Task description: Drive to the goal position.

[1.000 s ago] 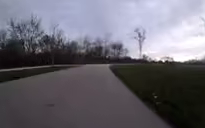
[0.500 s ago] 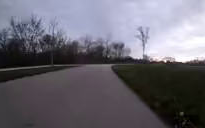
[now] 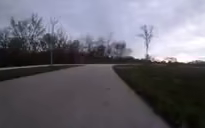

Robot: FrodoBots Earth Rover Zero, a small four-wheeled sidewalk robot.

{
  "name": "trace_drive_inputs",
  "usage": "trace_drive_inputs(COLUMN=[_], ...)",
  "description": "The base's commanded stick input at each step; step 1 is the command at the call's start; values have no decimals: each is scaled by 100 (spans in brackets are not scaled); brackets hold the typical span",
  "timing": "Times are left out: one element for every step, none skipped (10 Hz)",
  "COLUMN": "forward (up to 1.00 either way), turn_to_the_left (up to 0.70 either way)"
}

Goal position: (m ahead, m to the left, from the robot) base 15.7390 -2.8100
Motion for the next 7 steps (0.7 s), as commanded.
trace_drive_inputs(forward=[100,100,100,100,100,100,100], turn_to_the_left=[0,0,0,0,0,0,0])
